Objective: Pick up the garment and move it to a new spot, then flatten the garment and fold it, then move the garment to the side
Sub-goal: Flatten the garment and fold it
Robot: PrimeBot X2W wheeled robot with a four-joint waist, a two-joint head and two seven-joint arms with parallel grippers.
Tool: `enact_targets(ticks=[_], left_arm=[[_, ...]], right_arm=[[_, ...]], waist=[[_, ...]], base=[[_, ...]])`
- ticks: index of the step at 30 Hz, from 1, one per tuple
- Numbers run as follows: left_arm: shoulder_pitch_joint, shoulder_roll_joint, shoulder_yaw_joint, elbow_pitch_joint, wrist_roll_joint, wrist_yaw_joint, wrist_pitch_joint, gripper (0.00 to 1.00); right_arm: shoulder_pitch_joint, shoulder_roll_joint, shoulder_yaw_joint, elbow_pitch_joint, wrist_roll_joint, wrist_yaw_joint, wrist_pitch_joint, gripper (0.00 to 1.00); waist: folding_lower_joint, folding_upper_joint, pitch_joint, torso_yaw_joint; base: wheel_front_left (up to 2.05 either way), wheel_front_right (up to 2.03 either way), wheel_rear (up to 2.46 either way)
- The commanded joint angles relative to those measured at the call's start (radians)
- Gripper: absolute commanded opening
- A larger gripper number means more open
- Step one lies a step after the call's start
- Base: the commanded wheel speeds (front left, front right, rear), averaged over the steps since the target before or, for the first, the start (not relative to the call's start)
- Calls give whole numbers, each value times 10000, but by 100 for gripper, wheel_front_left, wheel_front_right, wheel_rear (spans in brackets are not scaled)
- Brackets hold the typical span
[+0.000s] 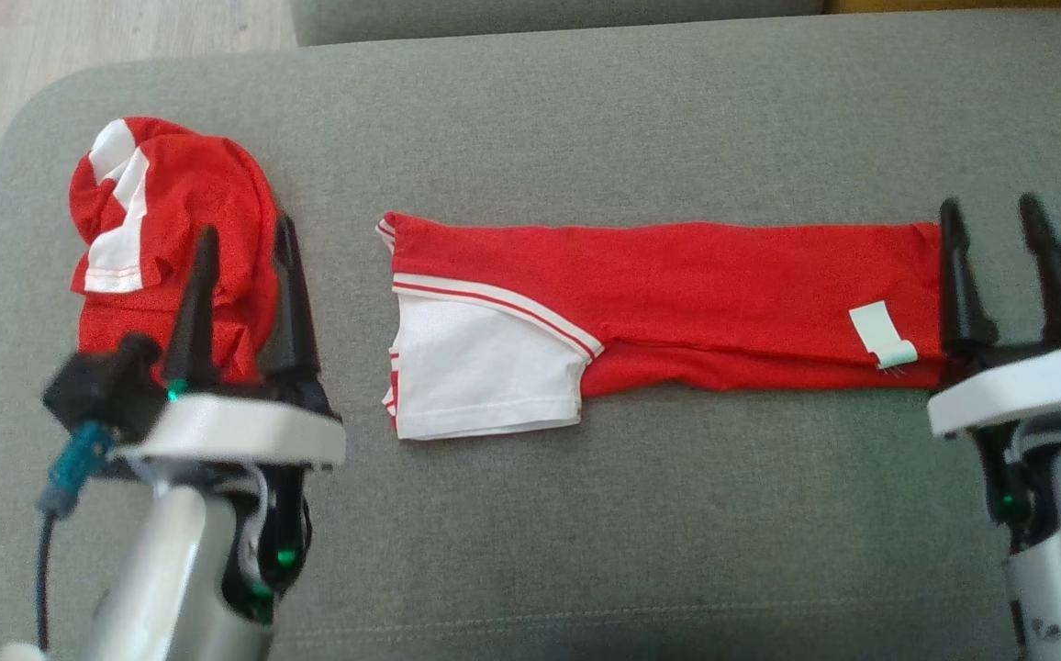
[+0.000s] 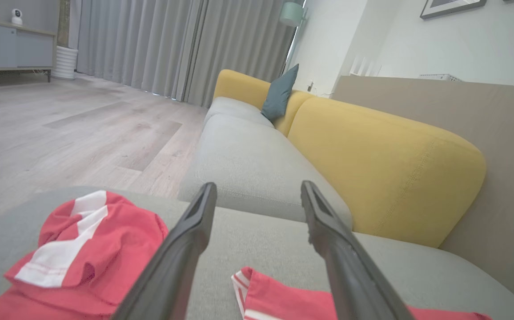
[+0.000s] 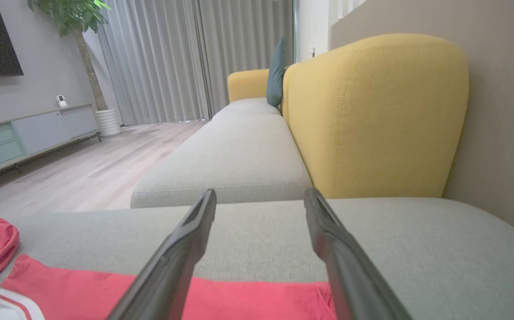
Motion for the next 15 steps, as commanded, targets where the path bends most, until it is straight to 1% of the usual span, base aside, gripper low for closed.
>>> enact_targets(ticks=[1, 4, 8, 11, 15], left_arm=[[-176, -74, 639, -290, 314, -261, -50, 100], [90, -461, 1057, -185, 802, -804, -50, 100], [106, -734, 1459, 36, 1240, -1374, -50, 100], [97, -881, 1639, 233, 1455, -1697, -50, 100], [46, -1055, 1742, 420, 1674, -2010, -50, 100]], right_arm=[[-77, 23, 146, -198, -131, 65, -149, 100], [-64, 124, 36, 27, -319, 65, -200, 100], [-217, 286, -574, 546, -515, 65, 111, 100], [-453, 551, -1268, 1193, -698, 65, 648, 100], [-971, 838, -2265, 2062, -1140, 65, 1399, 100]], waist=[[1, 0, -6, 22], [1, 0, 24, 86], [1, 0, 121, 175], [1, 0, 245, 207], [1, 0, 516, 296]], base=[[0, 0, 0], [0, 0, 0], [0, 0, 0], [0, 0, 0], [0, 0, 0]])
